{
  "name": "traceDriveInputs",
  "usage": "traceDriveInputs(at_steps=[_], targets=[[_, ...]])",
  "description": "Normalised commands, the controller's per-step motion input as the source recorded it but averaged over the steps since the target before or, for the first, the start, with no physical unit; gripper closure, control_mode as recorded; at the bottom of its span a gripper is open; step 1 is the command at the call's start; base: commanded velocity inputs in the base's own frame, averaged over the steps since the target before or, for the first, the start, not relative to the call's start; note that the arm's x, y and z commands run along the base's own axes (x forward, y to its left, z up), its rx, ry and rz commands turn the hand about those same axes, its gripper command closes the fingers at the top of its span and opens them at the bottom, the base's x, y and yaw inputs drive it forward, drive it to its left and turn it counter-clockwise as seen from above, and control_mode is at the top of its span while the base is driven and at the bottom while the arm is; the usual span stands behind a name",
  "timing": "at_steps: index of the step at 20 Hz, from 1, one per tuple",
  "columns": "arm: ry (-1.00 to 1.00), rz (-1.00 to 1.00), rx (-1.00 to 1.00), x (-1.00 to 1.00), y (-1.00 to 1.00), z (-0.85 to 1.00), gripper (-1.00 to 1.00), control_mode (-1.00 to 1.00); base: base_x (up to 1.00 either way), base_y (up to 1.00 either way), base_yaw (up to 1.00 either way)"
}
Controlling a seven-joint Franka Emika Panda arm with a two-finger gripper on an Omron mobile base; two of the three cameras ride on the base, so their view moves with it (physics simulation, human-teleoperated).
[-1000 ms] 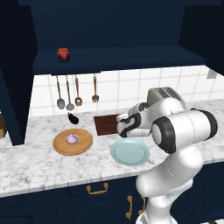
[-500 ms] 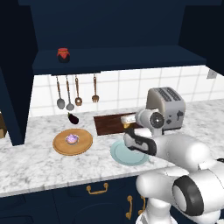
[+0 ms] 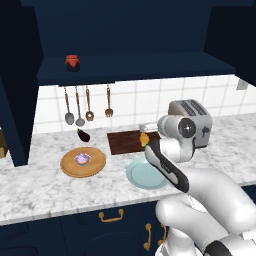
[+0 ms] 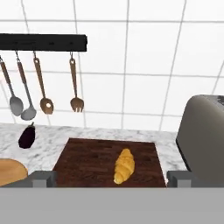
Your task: From the different types of pastries on the counter, select a croissant and place it on the cutting board. Then retrieve a jar of jam from the cabinet and place it alongside the croissant on the cutting board.
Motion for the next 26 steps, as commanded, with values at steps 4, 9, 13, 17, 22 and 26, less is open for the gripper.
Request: traceDriveInputs(at_steps=[4, 9, 13, 17, 22, 26], targets=[[0.00, 0.05, 0.23, -0.01, 0.01, 0.92, -1.00, -1.00, 0.00, 0.00, 0.00], [0.05, 0.02, 0.10, -0.18, 0.34, 0.51, -1.00, -1.00, 0.00, 0.00, 0.00], [0.07, 0.00, 0.02, 0.01, 0.31, 0.31, -1.00, -1.00, 0.00, 0.00, 0.00], [0.07, 0.00, 0.14, 0.00, 0.00, 0.85, -1.00, -1.00, 0.00, 0.00, 0.00], [0.09, 0.07, 0.04, -0.23, 0.20, 0.96, -1.00, -1.00, 0.00, 0.00, 0.00], [0.15, 0.09, 0.02, -0.47, 0.28, 0.70, -1.00, -1.00, 0.00, 0.00, 0.00]])
